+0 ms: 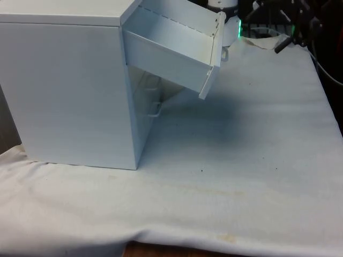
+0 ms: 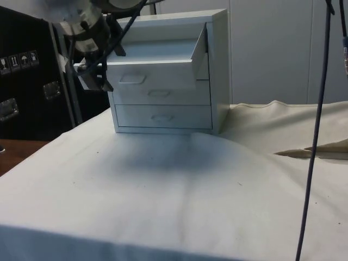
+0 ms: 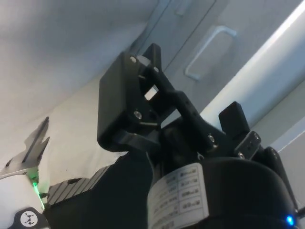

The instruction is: Open the drawer, then close it.

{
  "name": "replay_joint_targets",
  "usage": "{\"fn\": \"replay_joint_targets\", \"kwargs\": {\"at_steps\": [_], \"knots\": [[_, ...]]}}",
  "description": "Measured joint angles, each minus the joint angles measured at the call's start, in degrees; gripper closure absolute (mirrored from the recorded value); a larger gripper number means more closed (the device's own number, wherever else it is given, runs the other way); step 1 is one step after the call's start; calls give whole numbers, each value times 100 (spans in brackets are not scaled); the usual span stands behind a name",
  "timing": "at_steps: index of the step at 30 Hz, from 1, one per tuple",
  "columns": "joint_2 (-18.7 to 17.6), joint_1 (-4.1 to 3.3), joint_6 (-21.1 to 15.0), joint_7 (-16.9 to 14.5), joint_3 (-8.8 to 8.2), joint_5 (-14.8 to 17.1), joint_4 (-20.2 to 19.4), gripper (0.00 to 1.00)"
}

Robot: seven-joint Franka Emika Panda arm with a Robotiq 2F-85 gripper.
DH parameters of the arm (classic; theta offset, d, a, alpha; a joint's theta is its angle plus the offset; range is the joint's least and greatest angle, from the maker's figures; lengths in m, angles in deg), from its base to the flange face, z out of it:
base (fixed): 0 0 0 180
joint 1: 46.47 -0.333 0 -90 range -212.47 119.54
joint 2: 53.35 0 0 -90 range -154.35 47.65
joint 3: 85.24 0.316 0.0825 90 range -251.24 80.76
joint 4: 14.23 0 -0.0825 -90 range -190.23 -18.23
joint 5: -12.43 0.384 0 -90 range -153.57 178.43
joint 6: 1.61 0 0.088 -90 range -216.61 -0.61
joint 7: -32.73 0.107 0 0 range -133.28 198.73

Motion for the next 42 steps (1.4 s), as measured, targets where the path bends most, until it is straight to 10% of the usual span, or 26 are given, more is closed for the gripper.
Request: {"fn": "replay_joint_targets", "kwargs": {"at_steps": [29,42], "knots": [[-201,63,-378,97,11,229,-109,0],[-201,63,-372,97,11,223,-109,70]]}}
